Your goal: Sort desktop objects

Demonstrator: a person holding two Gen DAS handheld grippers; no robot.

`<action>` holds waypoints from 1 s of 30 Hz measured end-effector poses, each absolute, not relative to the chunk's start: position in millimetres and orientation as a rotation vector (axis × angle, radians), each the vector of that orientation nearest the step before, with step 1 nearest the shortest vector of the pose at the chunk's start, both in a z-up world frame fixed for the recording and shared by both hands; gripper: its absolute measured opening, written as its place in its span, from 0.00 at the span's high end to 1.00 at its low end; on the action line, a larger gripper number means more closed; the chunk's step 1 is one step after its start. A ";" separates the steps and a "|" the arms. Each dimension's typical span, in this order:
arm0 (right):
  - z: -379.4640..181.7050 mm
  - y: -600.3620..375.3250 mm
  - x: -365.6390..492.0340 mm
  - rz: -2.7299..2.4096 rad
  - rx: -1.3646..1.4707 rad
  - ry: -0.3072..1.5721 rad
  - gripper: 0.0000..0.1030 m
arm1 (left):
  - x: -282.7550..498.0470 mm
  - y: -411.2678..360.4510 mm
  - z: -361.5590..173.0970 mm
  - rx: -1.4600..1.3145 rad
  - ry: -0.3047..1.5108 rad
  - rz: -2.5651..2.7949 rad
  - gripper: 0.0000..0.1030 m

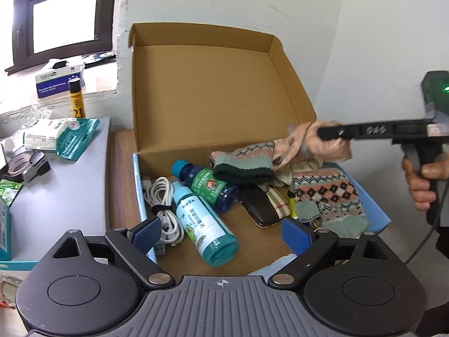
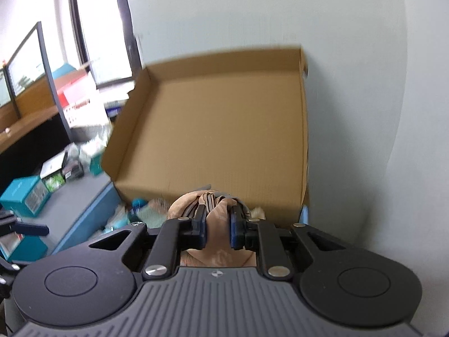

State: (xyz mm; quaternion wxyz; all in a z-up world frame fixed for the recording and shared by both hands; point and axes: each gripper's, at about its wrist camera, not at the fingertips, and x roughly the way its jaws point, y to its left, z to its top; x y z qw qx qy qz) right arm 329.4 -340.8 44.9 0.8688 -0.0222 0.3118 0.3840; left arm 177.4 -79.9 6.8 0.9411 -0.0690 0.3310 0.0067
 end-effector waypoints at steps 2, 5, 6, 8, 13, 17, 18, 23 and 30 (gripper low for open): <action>53.6 -341.1 321.6 0.821 -0.037 0.626 0.82 | 175.5 -78.2 8.4 -0.142 0.672 0.018 0.09; 66.6 -341.6 309.8 0.848 -0.024 0.587 0.82 | 171.7 -76.5 11.8 -0.138 0.663 0.021 0.09; 70.9 -341.8 305.9 0.856 -0.019 0.574 0.82 | 170.3 -76.0 13.0 -0.136 0.659 0.022 0.09; 79.6 -342.1 298.1 0.874 -0.010 0.547 0.82 | 167.9 -74.7 15.3 -0.134 0.653 0.027 0.09; 55.0 -315.0 281.0 0.906 -0.045 0.600 0.82 | 164.1 -70.0 19.6 -0.137 0.643 0.057 0.09; 19.0 -296.2 275.2 0.909 -0.100 0.687 0.81 | 160.9 -68.3 23.2 -0.133 0.645 0.077 0.09; 10.8 -292.5 273.7 0.910 -0.113 0.709 0.81 | 160.2 -68.1 24.1 -0.132 0.647 0.082 0.09; -3.5 -292.0 263.3 0.933 -0.123 0.755 0.73 | 159.9 -67.3 27.1 -0.125 0.652 0.102 0.09; -3.6 -302.2 251.7 0.965 -0.120 0.771 0.53 | 169.7 -69.0 24.2 -0.137 0.670 0.111 0.09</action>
